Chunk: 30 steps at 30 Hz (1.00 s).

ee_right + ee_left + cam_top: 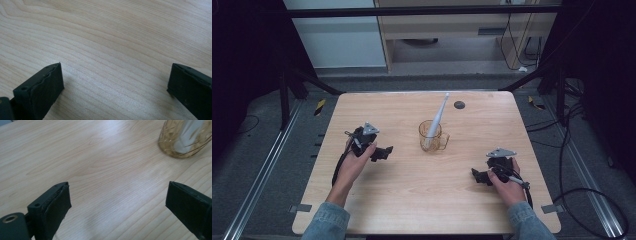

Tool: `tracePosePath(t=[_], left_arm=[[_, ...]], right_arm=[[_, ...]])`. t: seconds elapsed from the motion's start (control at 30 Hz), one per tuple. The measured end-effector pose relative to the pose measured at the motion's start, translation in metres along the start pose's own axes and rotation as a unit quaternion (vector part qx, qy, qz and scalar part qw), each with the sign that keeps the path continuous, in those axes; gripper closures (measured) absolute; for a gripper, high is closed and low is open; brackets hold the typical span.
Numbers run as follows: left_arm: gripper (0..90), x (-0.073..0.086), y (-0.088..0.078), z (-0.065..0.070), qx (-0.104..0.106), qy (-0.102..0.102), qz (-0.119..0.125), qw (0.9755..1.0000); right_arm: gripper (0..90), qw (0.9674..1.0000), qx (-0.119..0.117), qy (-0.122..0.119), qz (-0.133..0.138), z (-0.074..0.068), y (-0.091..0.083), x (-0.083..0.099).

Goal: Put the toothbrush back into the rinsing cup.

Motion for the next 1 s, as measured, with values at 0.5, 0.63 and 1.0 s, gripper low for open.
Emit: tracePosePath(t=[0.5,0.63,1.0], left_arm=[[5.9,0.038,-0.014,-0.043,-0.051,-0.049,-0.012,0.9975],[5.7,0.045,-0.012,-0.05,-0.065,-0.055,-0.024,0.9961],[5.1,0.051,-0.001,-0.062,-0.074,-0.07,-0.029,0.9944]], right_arm=[[0.4,1.0,0.0,0.0,0.0,0.0,0.0,0.0],[0.3,1.0,0.0,-0.001,0.0,0.0,0.0,0.0],[0.4,1.0,0.0,0.0,0.0,0.0,0.0,0.0]])
Point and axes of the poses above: each handheld gripper's, and its own axes: y roughly forward along the jaws, x roughly out of its underside, z roughly to its right, the point moved 8 cm from there along y, roughly forward along the jaws, and after that the axes turned 13 degrees about x, right-handed, at the moved point
